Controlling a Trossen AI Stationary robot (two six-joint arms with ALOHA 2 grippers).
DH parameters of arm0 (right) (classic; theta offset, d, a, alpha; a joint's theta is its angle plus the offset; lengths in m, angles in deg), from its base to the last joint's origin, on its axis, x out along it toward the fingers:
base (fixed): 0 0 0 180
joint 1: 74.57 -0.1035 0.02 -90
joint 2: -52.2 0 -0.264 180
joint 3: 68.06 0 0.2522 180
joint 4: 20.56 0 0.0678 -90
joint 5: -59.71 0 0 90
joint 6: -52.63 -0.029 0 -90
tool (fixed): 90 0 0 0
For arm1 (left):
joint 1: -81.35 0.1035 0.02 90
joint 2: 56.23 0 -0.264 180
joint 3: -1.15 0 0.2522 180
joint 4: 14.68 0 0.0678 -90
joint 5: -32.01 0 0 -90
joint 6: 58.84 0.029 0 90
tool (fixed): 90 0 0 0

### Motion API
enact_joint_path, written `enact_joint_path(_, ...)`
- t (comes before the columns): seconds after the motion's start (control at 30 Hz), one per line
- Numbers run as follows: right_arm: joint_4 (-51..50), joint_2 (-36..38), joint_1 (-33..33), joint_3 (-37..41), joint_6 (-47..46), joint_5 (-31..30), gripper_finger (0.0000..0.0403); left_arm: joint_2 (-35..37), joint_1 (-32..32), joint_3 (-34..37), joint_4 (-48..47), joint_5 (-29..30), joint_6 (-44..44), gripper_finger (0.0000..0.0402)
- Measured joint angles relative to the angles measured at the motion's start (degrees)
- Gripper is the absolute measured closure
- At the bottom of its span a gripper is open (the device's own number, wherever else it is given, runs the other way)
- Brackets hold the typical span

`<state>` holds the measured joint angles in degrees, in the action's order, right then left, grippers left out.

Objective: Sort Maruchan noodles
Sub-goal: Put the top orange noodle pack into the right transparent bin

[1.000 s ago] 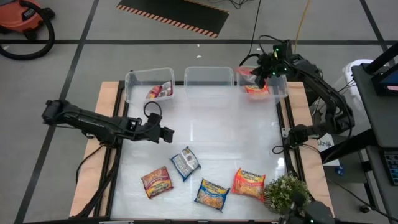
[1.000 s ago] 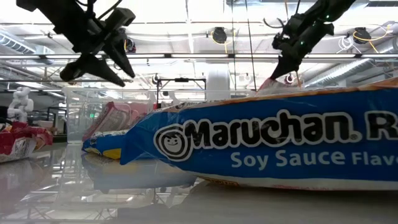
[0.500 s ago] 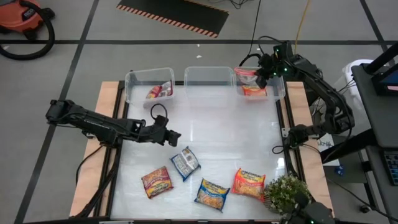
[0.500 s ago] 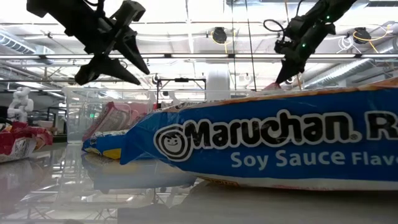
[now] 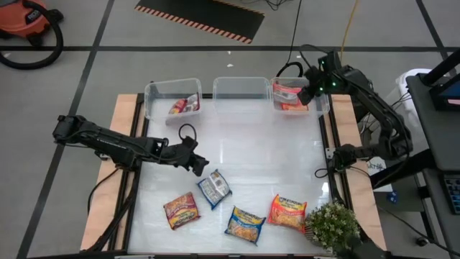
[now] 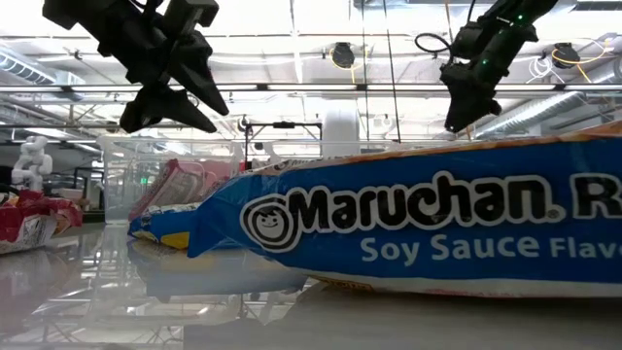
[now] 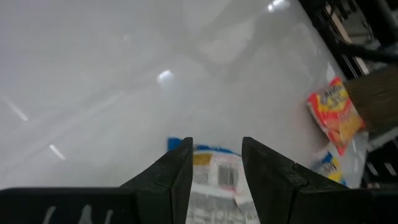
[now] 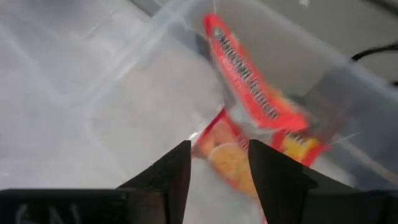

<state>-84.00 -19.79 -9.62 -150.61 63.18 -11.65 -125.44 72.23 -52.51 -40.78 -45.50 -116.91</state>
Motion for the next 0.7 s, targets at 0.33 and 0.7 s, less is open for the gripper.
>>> enact_joint_path(0.33,9.97,1.87,-4.90,0.00,-24.91,-8.48,0.0258,0.00,-0.28,0.00,-0.44,-3.89,0.93,0.0259)
enact_joint_path(0.7,18.41,-9.85,-9.37,-0.01,-36.98,-12.93,0.0359,0.00,-0.44,0.00,-0.35,-7.43,-0.57,0.0259)
